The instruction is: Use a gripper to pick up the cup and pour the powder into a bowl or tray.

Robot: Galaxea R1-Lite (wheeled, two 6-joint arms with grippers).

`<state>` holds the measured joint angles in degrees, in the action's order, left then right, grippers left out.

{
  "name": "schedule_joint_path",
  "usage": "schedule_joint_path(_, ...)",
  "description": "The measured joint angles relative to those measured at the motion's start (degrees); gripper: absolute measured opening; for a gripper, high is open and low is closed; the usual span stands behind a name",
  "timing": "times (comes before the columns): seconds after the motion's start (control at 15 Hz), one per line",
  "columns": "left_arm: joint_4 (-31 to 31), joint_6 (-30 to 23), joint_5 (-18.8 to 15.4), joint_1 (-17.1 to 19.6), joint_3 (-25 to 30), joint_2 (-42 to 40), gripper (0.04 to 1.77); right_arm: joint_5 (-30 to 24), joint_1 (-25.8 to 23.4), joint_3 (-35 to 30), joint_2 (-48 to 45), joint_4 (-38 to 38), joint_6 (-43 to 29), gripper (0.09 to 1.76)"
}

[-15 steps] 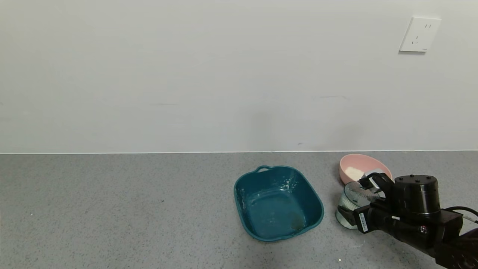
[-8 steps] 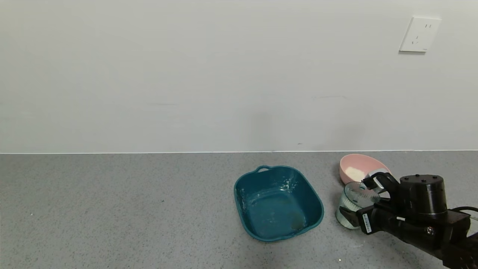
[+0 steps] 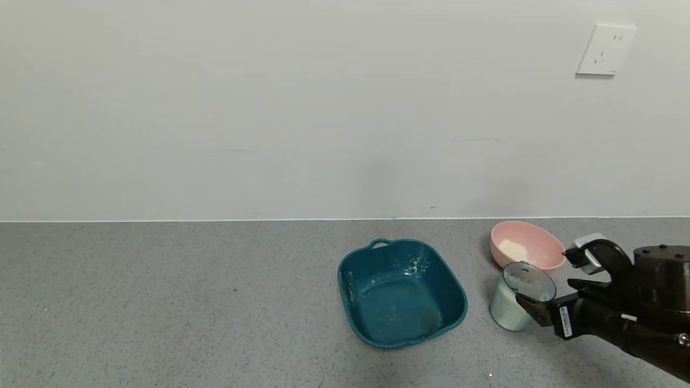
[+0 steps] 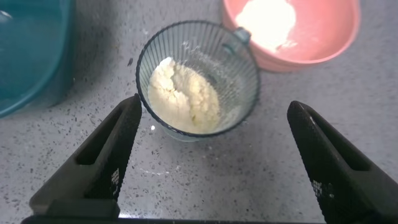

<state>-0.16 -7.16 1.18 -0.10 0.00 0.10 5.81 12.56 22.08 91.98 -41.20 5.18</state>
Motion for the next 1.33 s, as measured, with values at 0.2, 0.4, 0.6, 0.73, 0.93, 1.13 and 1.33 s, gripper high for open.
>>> schedule_joint_path(0.2,0.0,0.0,0.0,0.0,0.0,0.0,1.72,0.3,-0.3,-2.9,-7.8,0.0,0.0,1.7)
schedule_joint_path(0.4,0.0,0.0,0.0,0.0,0.0,0.0,1.72,0.5,-1.1,-7.0,-15.6,-0.3,0.0,1.7)
schedule_joint_path(0.6,0.0,0.0,0.0,0.0,0.0,0.0,1.72,0.1,-4.3,-10.6,-23.5,0.0,0.0,1.7)
schedule_joint_path(0.73,0.0,0.0,0.0,0.0,0.0,0.0,1.72,-0.1,-6.9,-13.2,-29.1,0.1,0.0,1.7)
schedule_joint_path(0.93,0.0,0.0,0.0,0.0,0.0,0.0,1.72,0.0,-9.9,-16.5,-38.4,1.9,0.0,1.7)
schedule_joint_path(1.13,0.0,0.0,0.0,0.0,0.0,0.0,1.72,0.0,-12.5,-18.4,-48.1,5.6,0.0,1.7)
schedule_joint_path(1.33,0.0,0.0,0.0,0.0,0.0,0.0,1.72,-0.1,-14.8,-17.9,-57.0,11.3,0.1,1.7)
